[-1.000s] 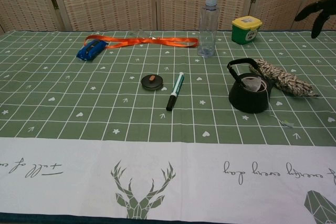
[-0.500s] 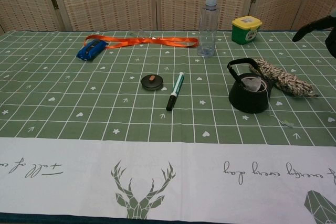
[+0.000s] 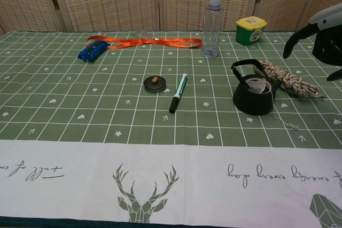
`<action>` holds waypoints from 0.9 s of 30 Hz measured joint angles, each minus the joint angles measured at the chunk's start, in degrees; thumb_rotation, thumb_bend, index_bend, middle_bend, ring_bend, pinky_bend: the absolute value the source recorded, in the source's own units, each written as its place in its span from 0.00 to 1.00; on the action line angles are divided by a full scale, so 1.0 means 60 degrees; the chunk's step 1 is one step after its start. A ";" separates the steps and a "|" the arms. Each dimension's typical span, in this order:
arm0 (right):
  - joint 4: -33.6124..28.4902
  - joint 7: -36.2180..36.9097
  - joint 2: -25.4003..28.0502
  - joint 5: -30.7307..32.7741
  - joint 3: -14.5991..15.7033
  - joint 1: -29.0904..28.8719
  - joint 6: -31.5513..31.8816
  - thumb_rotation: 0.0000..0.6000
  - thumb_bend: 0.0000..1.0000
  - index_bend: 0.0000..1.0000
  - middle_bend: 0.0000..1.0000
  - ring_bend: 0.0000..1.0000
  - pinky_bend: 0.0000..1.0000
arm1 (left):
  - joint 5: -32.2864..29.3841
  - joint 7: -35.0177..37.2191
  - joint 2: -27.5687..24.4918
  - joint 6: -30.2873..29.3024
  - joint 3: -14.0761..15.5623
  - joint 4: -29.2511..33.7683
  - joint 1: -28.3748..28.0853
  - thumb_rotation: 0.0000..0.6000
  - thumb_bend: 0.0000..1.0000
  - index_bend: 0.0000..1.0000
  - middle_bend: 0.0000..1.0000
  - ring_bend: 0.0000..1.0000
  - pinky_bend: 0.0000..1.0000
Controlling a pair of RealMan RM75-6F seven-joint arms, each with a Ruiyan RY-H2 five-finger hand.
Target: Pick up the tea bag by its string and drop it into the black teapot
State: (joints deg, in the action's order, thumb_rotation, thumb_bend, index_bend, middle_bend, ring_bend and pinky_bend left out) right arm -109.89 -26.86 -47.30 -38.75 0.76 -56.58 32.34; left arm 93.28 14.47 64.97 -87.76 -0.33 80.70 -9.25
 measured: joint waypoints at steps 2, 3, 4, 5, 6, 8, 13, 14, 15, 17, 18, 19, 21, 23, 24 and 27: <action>0.0229 0.0169 -0.0069 0.0034 0.0027 -0.0097 -0.0240 1.00 0.29 0.24 0.72 0.61 0.59 | 0.0001 0.0006 -0.0001 0.0003 0.0000 -0.0005 -0.0002 1.00 0.29 0.05 0.06 0.11 0.12; 0.0329 0.0234 -0.0111 0.0058 0.0054 -0.0149 -0.0343 1.00 0.29 0.24 0.72 0.61 0.59 | 0.0002 0.0008 -0.0002 0.0000 0.0000 -0.0005 -0.0001 1.00 0.29 0.05 0.06 0.11 0.12; 0.0453 0.0308 -0.0185 0.0092 0.0107 -0.0230 -0.0468 1.00 0.29 0.24 0.72 0.61 0.59 | 0.0003 0.0014 -0.0002 -0.0006 -0.0002 -0.0006 0.0001 1.00 0.29 0.05 0.06 0.11 0.12; 0.0538 0.0344 -0.0250 0.0116 0.0161 -0.0294 -0.0538 1.00 0.29 0.24 0.73 0.61 0.59 | -0.0001 0.0015 -0.0002 -0.0004 -0.0003 -0.0008 0.0001 1.00 0.29 0.05 0.06 0.11 0.12; 0.0614 0.0368 -0.0319 0.0141 0.0218 -0.0357 -0.0588 1.00 0.29 0.25 0.73 0.61 0.59 | -0.0006 0.0014 -0.0001 0.0003 -0.0004 -0.0010 0.0000 1.00 0.29 0.05 0.06 0.11 0.13; 0.0760 0.0407 -0.0482 0.0215 0.0342 -0.0501 -0.0659 1.00 0.29 0.24 0.72 0.61 0.59 | -0.0019 -0.0004 0.0003 0.0024 -0.0005 -0.0012 -0.0004 1.00 0.29 0.05 0.06 0.11 0.13; 0.1025 0.0432 -0.0879 0.0501 0.0636 -0.0899 -0.0690 1.00 0.29 0.25 0.72 0.61 0.59 | -0.0011 0.0015 0.0004 0.0007 -0.0006 -0.0011 -0.0001 1.00 0.29 0.05 0.06 0.11 0.13; 0.1066 0.0439 -0.0947 0.0550 0.0681 -0.0966 -0.0682 1.00 0.29 0.25 0.72 0.61 0.59 | -0.0010 0.0028 0.0003 0.0005 -0.0007 -0.0012 -0.0001 1.00 0.29 0.05 0.06 0.11 0.13; 0.1112 0.0444 -0.1014 0.0595 0.0727 -0.1031 -0.0669 1.00 0.29 0.25 0.72 0.61 0.59 | -0.0011 0.0041 -0.0001 0.0006 -0.0008 -0.0014 -0.0002 1.00 0.29 0.05 0.06 0.11 0.13; 0.1215 0.0455 -0.1161 0.0712 0.0834 -0.1175 -0.0631 1.00 0.29 0.25 0.72 0.61 0.59 | -0.0014 0.0066 -0.0007 0.0010 -0.0010 -0.0018 -0.0004 1.00 0.29 0.05 0.06 0.11 0.13; 0.1256 0.0457 -0.1219 0.0765 0.0880 -0.1234 -0.0612 1.00 0.29 0.25 0.72 0.61 0.59 | -0.0012 0.0081 -0.0010 0.0009 -0.0009 -0.0019 -0.0004 1.00 0.29 0.05 0.06 0.11 0.13; 0.1312 0.0453 -0.1298 0.0833 0.0945 -0.1313 -0.0582 1.00 0.29 0.25 0.72 0.61 0.59 | -0.0009 0.0105 -0.0014 0.0006 -0.0008 -0.0021 -0.0003 1.00 0.29 0.05 0.06 0.11 0.13; 0.1394 0.0451 -0.1414 0.0936 0.1035 -0.1427 -0.0551 1.00 0.29 0.25 0.72 0.60 0.59 | -0.0004 0.0143 -0.0023 -0.0007 -0.0009 -0.0024 -0.0001 1.00 0.29 0.05 0.06 0.11 0.13; 0.1507 0.0450 -0.1548 0.1060 0.1149 -0.1550 -0.0524 1.00 0.29 0.25 0.72 0.60 0.59 | 0.0004 0.0182 -0.0030 -0.0029 -0.0009 -0.0031 0.0005 1.00 0.29 0.05 0.06 0.11 0.13; 0.1554 0.0450 -0.1605 0.1109 0.1200 -0.1600 -0.0515 1.00 0.29 0.24 0.72 0.60 0.59 | 0.0006 0.0195 -0.0031 -0.0036 -0.0009 -0.0035 0.0008 1.00 0.29 0.05 0.06 0.11 0.13; 0.1700 0.0437 -0.1784 0.1272 0.1371 -0.1758 -0.0474 1.00 0.29 0.24 0.72 0.60 0.59 | 0.0004 0.0219 -0.0037 -0.0025 -0.0008 -0.0047 0.0005 1.00 0.29 0.05 0.06 0.11 0.13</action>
State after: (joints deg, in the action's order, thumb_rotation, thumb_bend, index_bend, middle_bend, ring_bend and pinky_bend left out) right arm -99.70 -24.23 -58.01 -31.12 8.99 -67.13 29.50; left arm 93.31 15.79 64.75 -87.91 -0.38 80.42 -9.22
